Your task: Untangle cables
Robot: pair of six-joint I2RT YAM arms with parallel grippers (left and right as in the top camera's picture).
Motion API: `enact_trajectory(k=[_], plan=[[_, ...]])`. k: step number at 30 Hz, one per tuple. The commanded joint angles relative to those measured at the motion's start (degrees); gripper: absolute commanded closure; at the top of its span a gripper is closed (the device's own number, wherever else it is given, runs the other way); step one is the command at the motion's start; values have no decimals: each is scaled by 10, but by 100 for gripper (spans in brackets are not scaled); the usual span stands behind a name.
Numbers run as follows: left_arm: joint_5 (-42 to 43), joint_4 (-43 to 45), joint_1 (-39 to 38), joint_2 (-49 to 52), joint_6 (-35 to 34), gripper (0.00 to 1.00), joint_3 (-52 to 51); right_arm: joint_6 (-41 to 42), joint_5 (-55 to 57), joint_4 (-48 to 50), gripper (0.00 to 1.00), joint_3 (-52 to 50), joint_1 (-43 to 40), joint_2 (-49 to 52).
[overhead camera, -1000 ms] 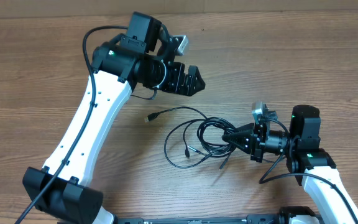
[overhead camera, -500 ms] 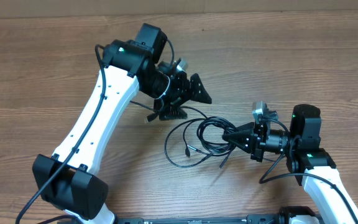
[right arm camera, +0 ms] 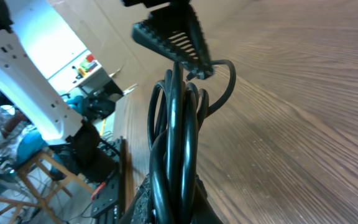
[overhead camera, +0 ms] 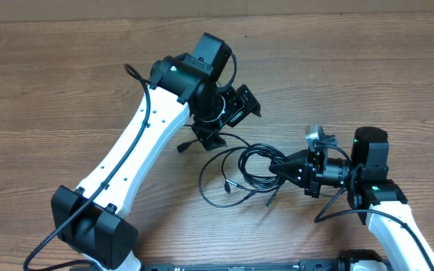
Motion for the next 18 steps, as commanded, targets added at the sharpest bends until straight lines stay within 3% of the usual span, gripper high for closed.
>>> enact_trajectory(k=[1,7,9,11,13,18], plan=[[-35,0,-6,7,-24,0,10,0,-55,8,96,15,0,-2],[-52,12,-5,7,-9,1,10,0,-44,10,96,15,0,-1],[-85,32,-2,7,42,0,10,0,-21,10,96,15,0,-1],[-98,65,7,7,151,1,10,9,-20,10,96,15,0,-1],[-95,90,19,5,232,0,11,62,-10,10,96,15,0,-1],[-44,94,49,-2,319,0,15,286,47,10,96,15,0,-1]])
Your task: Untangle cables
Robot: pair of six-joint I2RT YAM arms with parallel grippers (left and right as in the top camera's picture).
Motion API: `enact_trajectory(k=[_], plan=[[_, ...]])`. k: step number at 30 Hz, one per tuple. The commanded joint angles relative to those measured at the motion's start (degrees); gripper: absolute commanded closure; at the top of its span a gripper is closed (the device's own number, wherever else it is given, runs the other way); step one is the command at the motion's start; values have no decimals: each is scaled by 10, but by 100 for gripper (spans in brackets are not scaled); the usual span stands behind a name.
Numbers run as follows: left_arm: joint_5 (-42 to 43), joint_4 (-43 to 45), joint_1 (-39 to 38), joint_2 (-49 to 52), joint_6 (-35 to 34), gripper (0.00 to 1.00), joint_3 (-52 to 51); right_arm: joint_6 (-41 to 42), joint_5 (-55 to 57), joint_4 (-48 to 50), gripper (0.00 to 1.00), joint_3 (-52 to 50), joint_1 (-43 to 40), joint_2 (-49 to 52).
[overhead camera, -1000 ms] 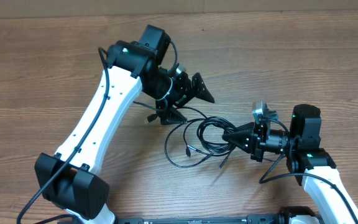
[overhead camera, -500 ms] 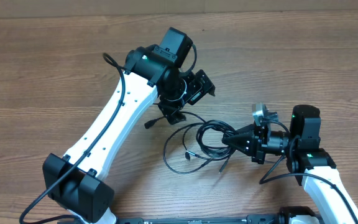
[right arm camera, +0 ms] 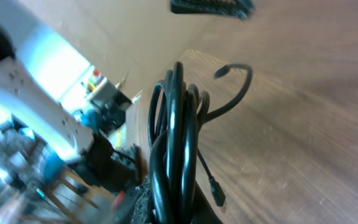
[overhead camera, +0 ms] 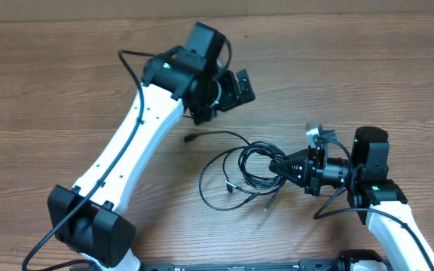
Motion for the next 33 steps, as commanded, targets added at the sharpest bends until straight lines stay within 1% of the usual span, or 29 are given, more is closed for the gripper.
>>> enact_trajectory(k=[1,3,5,6,8,9,10,13,16,18,19,20,22,24,27,30,33], plan=[[55,2,23,-3,150,0,15,235,59,5,96,15,0,-1],[89,-1,25,-6,204,1,15,320,103,5,96,15,0,-1],[106,-3,24,-9,216,0,15,395,127,11,96,15,0,-1],[109,-13,24,-10,215,0,15,444,136,28,96,15,0,-1],[108,-59,24,-9,193,0,14,486,137,83,96,15,0,-1],[108,-71,23,-9,182,1,14,494,137,99,96,15,0,-2],[107,-84,19,-9,168,5,14,505,138,120,96,15,0,-2],[95,-95,-1,-9,129,9,12,541,139,152,96,15,0,-1],[79,-86,-26,-7,88,10,6,551,139,161,96,15,0,-1],[66,-64,-43,-2,59,11,3,549,141,161,96,15,0,-2],[66,-55,-47,-1,53,12,3,549,144,161,96,15,0,-1],[67,-39,-55,2,33,16,3,550,148,161,96,15,0,-2],[66,-28,-62,3,13,22,3,550,148,161,96,15,0,-1],[62,-28,-63,5,11,25,3,550,148,161,96,15,0,-1],[50,-33,-63,6,7,35,-2,550,148,161,96,15,0,-2],[51,-34,-64,6,-34,39,-23,550,148,161,96,15,0,-2],[53,-26,-64,6,-58,41,-48,550,148,161,96,15,0,-2]])
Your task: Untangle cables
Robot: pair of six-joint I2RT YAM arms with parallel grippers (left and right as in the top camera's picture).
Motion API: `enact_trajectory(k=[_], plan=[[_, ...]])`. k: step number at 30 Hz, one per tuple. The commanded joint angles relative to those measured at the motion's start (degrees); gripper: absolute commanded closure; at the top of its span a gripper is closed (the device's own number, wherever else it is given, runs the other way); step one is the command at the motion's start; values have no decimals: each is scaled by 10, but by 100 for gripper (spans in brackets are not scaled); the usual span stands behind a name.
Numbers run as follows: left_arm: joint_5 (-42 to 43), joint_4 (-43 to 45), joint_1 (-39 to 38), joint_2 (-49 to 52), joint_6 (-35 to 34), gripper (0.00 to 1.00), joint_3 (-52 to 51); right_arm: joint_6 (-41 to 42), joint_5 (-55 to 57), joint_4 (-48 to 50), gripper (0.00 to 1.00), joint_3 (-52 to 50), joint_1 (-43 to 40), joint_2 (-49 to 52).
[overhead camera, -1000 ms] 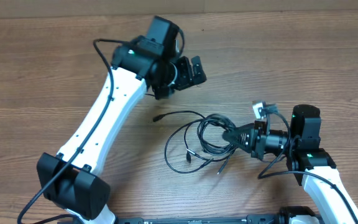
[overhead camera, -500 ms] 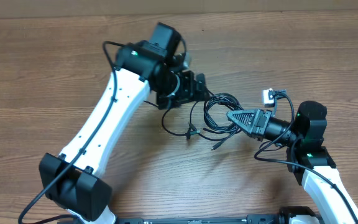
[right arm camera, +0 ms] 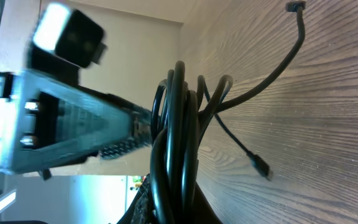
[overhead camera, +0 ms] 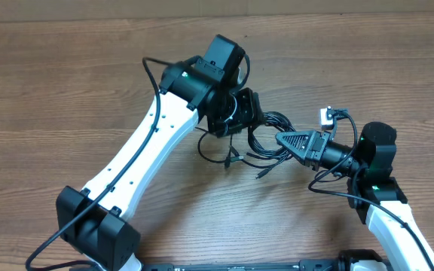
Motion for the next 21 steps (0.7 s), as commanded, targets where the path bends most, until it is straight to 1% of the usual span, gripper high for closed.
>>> enact_trajectory(k=[1,4,7,9,12,14,15,16,17,19,21], plan=[[-2,12,-2,6,-49,41,-43,2,-3,6,96,14,0,-2],[32,41,-2,6,-52,51,-60,2,-3,6,96,14,0,-2],[32,51,-4,6,-52,57,-60,13,-3,6,96,14,0,-2],[31,56,-11,6,-53,66,-60,20,-3,6,96,14,0,-2],[22,61,-21,6,-63,73,-61,30,-3,6,96,14,0,-2],[15,68,-29,6,-63,83,-62,52,-3,6,96,14,0,-2],[7,70,-31,6,-63,92,-63,56,-3,6,96,14,0,-2],[-10,69,-30,6,-63,96,-63,60,-3,6,96,14,0,-2],[-20,69,-27,6,-63,96,-63,60,-3,6,96,14,0,-2],[-24,73,-9,6,-64,96,-63,59,-3,6,89,14,0,-2],[-24,76,10,6,-73,96,-63,57,0,6,87,14,0,-2]])
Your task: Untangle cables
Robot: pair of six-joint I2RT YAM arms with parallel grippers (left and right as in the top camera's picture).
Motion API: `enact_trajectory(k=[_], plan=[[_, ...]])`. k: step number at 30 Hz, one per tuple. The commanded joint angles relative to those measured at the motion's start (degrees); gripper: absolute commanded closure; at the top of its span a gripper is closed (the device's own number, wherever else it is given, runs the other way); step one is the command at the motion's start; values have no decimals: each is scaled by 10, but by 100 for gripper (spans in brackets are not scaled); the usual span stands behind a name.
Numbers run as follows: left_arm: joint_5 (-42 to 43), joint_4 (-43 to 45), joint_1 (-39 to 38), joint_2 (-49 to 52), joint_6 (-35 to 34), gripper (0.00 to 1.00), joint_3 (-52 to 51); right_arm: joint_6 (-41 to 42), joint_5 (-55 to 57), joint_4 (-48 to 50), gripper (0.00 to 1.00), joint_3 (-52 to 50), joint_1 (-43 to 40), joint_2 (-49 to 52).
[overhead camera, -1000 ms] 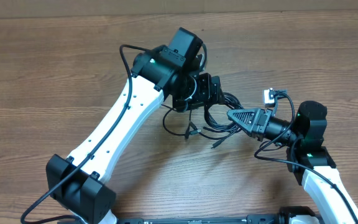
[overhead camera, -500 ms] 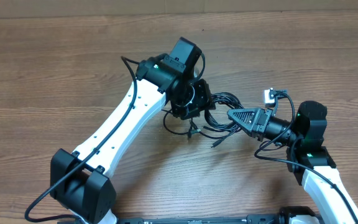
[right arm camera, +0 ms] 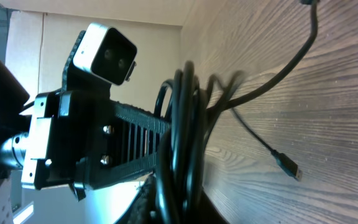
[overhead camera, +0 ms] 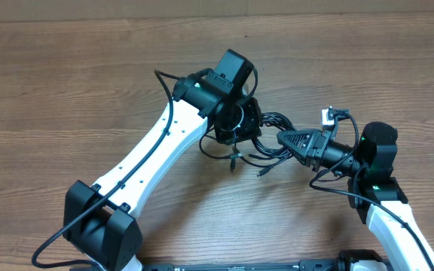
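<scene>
A tangle of thin black cables (overhead camera: 268,137) lies mid-table, bunched between the two grippers. My right gripper (overhead camera: 280,140) is shut on its right side, and in the right wrist view the loops (right arm camera: 182,137) rise straight out of that gripper (right arm camera: 174,210). My left gripper (overhead camera: 245,126) points down into the bundle's left side. Its ribbed fingers (right arm camera: 138,121) reach up to the loops, their tips hidden behind the strands. Two loose ends trail out: one with a small plug (right arm camera: 289,165), another running off the top right (right arm camera: 309,22).
The wooden table (overhead camera: 66,90) spreads all around. The left arm's white link (overhead camera: 149,162) crosses from its base at the lower left (overhead camera: 100,229). The right arm's base (overhead camera: 375,192) stands at the lower right. Loose plug ends (overhead camera: 261,172) lie just in front of the bundle.
My left gripper has shifted a little to the right, closer into the bundle, and fills more of the right wrist view. My right gripper still holds the bundle in the same place.
My right gripper held the coil throughout. The left gripper first stood at the coil's far edge, then was lifted clear behind it with one end lying loose. Later the coil sat farther back and more bunched, with the left gripper down at its left side, where it now presses in.
</scene>
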Motion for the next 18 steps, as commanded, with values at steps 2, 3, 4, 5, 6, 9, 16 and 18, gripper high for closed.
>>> enact_trajectory(k=[2,3,4,5,6,9,16,18], plan=[[-5,9,50,5,-21,96,-1,6,9,3,84,14,3,-2],[10,10,65,5,-21,96,-1,4,16,3,83,14,3,-2],[22,10,75,5,-21,96,-1,-3,23,3,80,14,3,-2],[40,10,93,5,-21,96,-1,-17,33,0,72,14,3,-2],[52,10,105,5,-21,96,-1,-26,38,-5,67,14,3,-2],[66,9,132,5,-21,96,-1,-55,43,-17,59,14,3,-2],[62,-18,138,5,-112,96,-1,-141,43,-36,49,14,3,-2],[56,-19,138,5,-114,96,-1,-151,43,-35,47,14,8,-2]])
